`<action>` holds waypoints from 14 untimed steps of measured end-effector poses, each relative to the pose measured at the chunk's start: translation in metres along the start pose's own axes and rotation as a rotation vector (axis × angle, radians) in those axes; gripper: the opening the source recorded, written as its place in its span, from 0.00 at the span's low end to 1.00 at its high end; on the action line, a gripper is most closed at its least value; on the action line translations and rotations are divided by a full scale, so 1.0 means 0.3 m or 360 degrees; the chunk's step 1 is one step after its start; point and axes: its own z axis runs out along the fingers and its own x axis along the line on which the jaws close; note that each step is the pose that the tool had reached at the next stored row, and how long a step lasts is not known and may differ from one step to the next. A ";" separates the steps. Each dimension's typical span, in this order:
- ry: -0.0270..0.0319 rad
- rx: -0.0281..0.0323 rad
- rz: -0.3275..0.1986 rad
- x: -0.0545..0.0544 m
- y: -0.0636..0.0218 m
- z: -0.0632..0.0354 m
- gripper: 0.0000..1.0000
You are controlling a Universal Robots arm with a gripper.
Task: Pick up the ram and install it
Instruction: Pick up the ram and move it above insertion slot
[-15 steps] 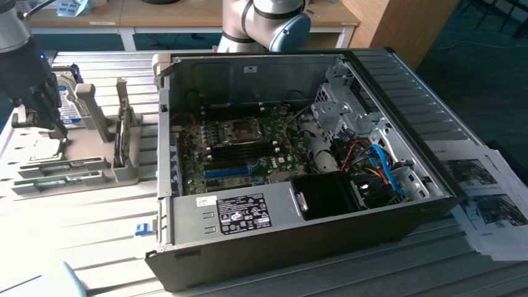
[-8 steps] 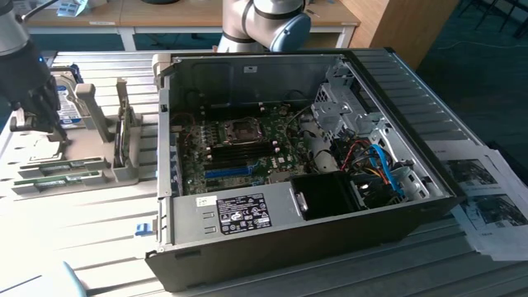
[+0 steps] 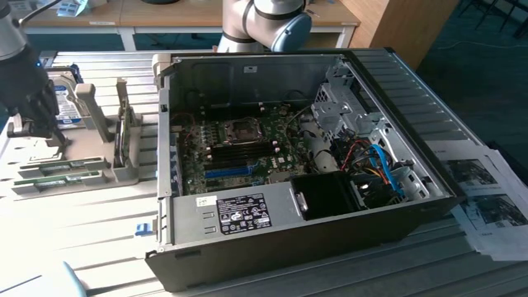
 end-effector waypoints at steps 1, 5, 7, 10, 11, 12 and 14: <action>0.00001 0.00000 0.0000 0.004 0.000 0.000 0.10; 0.00001 -0.00001 0.0000 0.020 -0.001 0.000 0.10; 0.00000 -0.00001 0.0000 0.028 -0.001 0.000 0.10; 0.00001 -0.00001 0.0000 0.030 -0.001 0.000 0.10; 0.00000 -0.00002 0.0000 0.030 -0.001 0.000 0.10; 0.00000 -0.00001 0.0000 0.030 -0.001 0.000 0.10; -0.00002 0.00004 0.0000 0.032 -0.001 0.004 0.10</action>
